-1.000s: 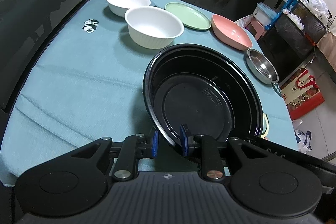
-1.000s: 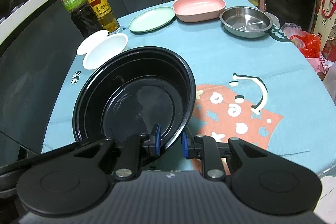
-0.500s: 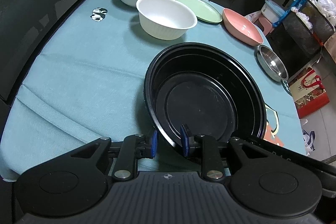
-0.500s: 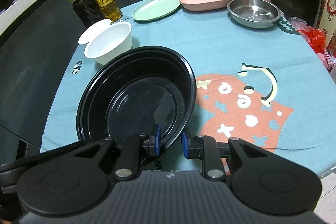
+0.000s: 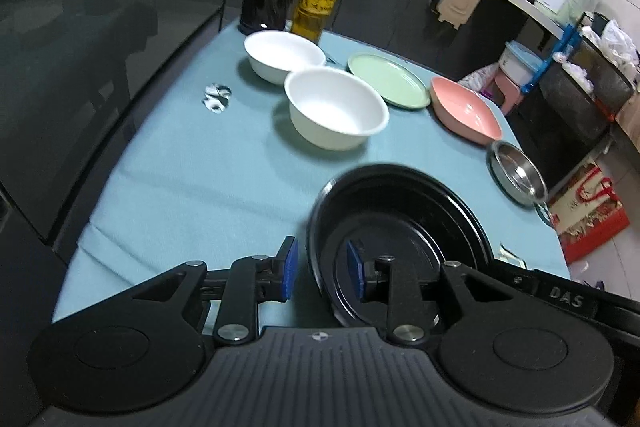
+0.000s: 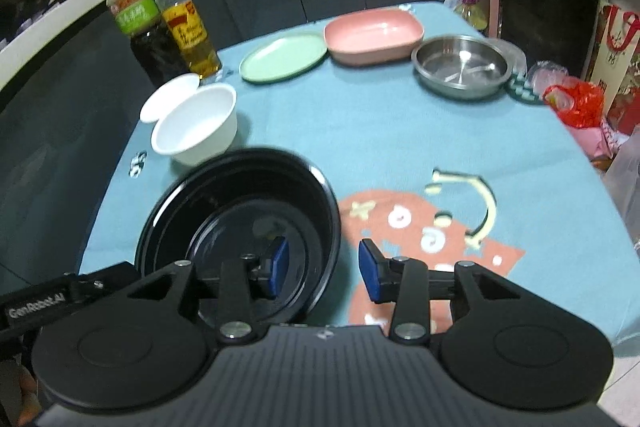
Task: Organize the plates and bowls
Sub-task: 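Drag the black bowl toward the table edge and open both grippers, then move both grippers to the large white bowl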
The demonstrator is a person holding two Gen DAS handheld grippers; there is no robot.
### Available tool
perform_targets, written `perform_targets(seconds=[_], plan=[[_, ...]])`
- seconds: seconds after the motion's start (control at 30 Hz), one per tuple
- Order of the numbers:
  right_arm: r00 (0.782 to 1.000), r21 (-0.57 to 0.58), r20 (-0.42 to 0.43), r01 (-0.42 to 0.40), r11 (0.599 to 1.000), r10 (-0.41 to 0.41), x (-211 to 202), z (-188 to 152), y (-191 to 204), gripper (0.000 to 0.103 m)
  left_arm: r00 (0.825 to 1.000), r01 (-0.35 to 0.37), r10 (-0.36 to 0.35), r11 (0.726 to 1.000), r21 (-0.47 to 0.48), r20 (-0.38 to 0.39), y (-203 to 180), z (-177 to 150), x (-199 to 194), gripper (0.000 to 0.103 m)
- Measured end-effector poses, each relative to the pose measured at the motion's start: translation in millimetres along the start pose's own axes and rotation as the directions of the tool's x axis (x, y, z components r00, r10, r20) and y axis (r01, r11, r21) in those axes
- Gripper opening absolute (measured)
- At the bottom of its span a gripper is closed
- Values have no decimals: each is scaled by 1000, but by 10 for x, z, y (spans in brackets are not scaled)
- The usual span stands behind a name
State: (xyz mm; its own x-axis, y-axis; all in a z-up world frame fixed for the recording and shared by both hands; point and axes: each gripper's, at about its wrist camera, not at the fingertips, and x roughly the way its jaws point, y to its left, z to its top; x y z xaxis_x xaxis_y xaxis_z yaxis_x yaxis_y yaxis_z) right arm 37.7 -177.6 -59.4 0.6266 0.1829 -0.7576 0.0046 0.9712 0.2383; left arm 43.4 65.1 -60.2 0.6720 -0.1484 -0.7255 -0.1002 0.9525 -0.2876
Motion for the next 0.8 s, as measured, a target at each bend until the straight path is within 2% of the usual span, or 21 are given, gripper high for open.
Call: perform_targets(seconds=[0.2,0.5,0.63,0.8], plan=[[1000,-21,24,-5,1000,6,36,187,63,41,1000,-24,24,999,-29,18,37,233,110,25],[999,-83,10,-29,996,30,273,532,303,42,997,-72,75,994,-87,31,156,588,355,26],[999,-93,0,-49,994,49,388,662,404,47,996,-82,84,991,-107,14,208,717,500,27],[998,-108,-23,-60,992,58,567,818,542,48,997,-82,83,990,-118,6,234,831,654,31]])
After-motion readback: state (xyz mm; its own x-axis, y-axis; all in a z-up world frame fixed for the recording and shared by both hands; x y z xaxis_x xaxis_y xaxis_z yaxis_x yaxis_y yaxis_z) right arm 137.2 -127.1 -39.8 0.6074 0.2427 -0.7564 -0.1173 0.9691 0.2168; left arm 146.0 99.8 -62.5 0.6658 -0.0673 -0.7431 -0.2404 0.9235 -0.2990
